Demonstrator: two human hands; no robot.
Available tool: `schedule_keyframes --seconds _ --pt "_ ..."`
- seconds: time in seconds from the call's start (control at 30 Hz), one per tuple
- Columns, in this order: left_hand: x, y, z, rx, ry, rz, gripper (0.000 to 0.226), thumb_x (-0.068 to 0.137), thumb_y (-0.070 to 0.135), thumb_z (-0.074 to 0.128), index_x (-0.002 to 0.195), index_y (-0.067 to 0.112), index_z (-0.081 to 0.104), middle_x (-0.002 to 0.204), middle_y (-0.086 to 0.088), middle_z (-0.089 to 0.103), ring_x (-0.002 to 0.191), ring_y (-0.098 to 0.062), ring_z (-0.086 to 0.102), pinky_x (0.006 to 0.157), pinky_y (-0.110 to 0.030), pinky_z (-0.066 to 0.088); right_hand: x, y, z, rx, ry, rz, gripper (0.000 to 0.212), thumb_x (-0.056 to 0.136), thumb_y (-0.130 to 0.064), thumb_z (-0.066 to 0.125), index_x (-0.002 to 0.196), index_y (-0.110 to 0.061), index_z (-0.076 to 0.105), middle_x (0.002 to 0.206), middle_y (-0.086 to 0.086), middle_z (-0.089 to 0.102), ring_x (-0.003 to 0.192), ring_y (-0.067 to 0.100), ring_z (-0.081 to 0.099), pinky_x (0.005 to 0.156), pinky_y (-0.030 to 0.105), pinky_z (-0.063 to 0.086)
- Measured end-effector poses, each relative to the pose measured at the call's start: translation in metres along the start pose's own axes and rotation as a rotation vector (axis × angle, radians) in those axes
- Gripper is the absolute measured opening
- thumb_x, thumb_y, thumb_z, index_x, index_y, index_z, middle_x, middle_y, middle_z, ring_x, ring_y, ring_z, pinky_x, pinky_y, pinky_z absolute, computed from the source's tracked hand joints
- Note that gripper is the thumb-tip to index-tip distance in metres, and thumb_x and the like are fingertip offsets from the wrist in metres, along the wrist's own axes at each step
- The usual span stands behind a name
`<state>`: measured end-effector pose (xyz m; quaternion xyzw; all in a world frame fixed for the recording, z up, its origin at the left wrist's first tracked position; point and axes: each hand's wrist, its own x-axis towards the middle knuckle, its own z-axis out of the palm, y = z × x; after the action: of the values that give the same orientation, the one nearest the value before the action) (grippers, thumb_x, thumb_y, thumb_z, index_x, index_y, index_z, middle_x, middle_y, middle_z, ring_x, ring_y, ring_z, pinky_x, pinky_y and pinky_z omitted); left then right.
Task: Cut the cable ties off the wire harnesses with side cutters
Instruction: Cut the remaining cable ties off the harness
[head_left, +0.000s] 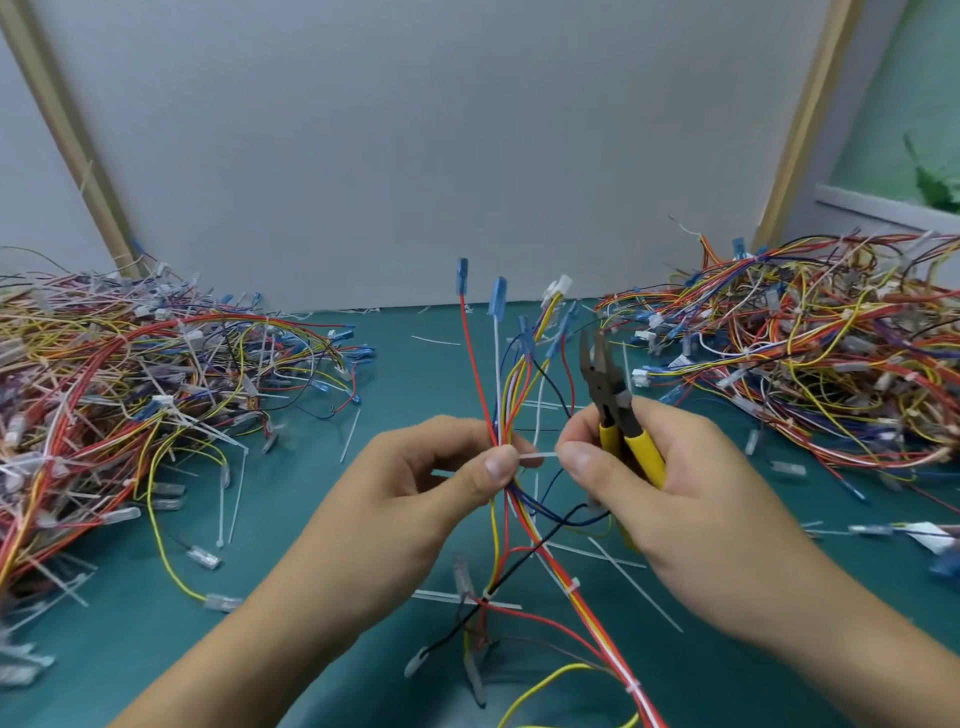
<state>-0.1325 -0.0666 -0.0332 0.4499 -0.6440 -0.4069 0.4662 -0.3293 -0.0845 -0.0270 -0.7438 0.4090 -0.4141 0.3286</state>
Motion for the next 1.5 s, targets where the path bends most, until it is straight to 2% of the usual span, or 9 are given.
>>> schedule_keyframes --seconds 0.1,0.3,0.57,0.77,1.0,1.1,1.2,1.4,1.5 --pt "0.0 0.001 -0.001 -0.039 0.008 -0.013 0.025 0.081 0.034 0.067 0.077 0.009 0.072 0.076 -0.001 0.073 0.078 -0.009 0.068 0.072 -0.012 0.049 -0.002 0.001 0.002 -0.072 -0.023 -0.027 0.009 0.096 -0.033 0.055 0.088 -0.03 0.058 0.059 -0.011 0.049 0.051 0.005 0.039 0.049 0.023 0.035" --pt "0.001 0.0 0.001 -0.098 0.055 -0.076 0.029 0.081 0.026 0.076 0.07 0.004 0.064 0.074 -0.011 0.07 0.076 -0.022 0.075 0.07 -0.024 0.058 -0.003 0.0 0.005 -0.138 -0.042 0.012 0.01 0.092 -0.038 0.049 0.086 -0.031 0.055 0.055 -0.01 0.046 0.047 0.007 0.038 0.046 0.024 0.032" --pt "-0.002 0.002 0.002 -0.155 -0.015 -0.122 0.015 0.073 0.022 0.078 0.079 0.01 0.073 0.079 -0.012 0.07 0.076 -0.023 0.074 0.071 -0.028 0.06 -0.002 -0.001 0.003 -0.113 0.022 0.076 0.015 0.091 -0.036 0.053 0.08 -0.026 0.057 0.053 -0.013 0.046 0.047 0.006 0.039 0.048 0.021 0.033" --pt "-0.003 0.004 0.003 -0.155 0.131 -0.119 0.02 0.065 0.017 0.088 0.083 0.018 0.079 0.075 -0.009 0.076 0.068 -0.02 0.074 0.065 -0.027 0.06 -0.002 -0.001 0.003 -0.094 0.067 0.07 0.013 0.089 -0.034 0.056 0.08 -0.024 0.06 0.056 -0.01 0.05 0.048 0.005 0.039 0.048 0.022 0.035" --pt "-0.002 0.003 0.001 -0.2 0.25 -0.073 0.015 0.066 0.021 0.078 0.081 0.015 0.078 0.07 -0.011 0.075 0.063 -0.021 0.073 0.061 -0.023 0.057 -0.003 -0.012 -0.009 -0.015 0.333 -0.055 0.025 0.086 -0.052 0.057 0.097 -0.032 0.066 0.081 -0.001 0.067 0.072 0.012 0.067 0.065 0.022 0.051" --pt "-0.002 0.001 0.002 -0.179 0.269 -0.056 0.012 0.069 0.021 0.077 0.081 0.017 0.078 0.07 -0.009 0.075 0.063 -0.018 0.073 0.061 -0.022 0.057 -0.006 -0.018 -0.009 0.058 0.281 -0.113 0.039 0.087 -0.058 0.051 0.101 -0.025 0.066 0.083 0.002 0.066 0.079 0.022 0.068 0.074 0.041 0.055" --pt "-0.002 0.001 0.003 -0.168 0.31 -0.029 0.014 0.069 0.023 0.077 0.08 0.015 0.078 0.07 -0.008 0.075 0.063 -0.016 0.073 0.061 -0.021 0.057 0.005 -0.009 -0.001 0.088 0.136 0.084 0.033 0.088 -0.05 0.055 0.087 -0.02 0.069 0.072 0.003 0.07 0.065 0.02 0.07 0.076 0.052 0.054" --pt "-0.002 0.004 0.002 -0.181 0.398 0.019 0.019 0.068 0.026 0.076 0.081 0.013 0.077 0.07 -0.01 0.075 0.066 -0.021 0.073 0.063 -0.026 0.06 -0.018 -0.011 0.013 0.034 -0.069 0.201 0.053 0.071 -0.07 0.034 0.092 -0.033 0.066 0.082 -0.006 0.068 0.07 0.013 0.068 0.077 0.05 0.058" --pt "-0.003 0.006 0.005 -0.201 0.38 0.033 0.021 0.067 0.028 0.076 0.082 0.013 0.077 0.07 -0.01 0.075 0.064 -0.019 0.072 0.061 -0.023 0.058 -0.015 -0.013 0.015 -0.064 -0.162 0.221 0.065 0.074 -0.073 0.03 0.092 -0.018 0.057 0.079 0.005 0.065 0.072 0.022 0.064 0.08 0.055 0.053"
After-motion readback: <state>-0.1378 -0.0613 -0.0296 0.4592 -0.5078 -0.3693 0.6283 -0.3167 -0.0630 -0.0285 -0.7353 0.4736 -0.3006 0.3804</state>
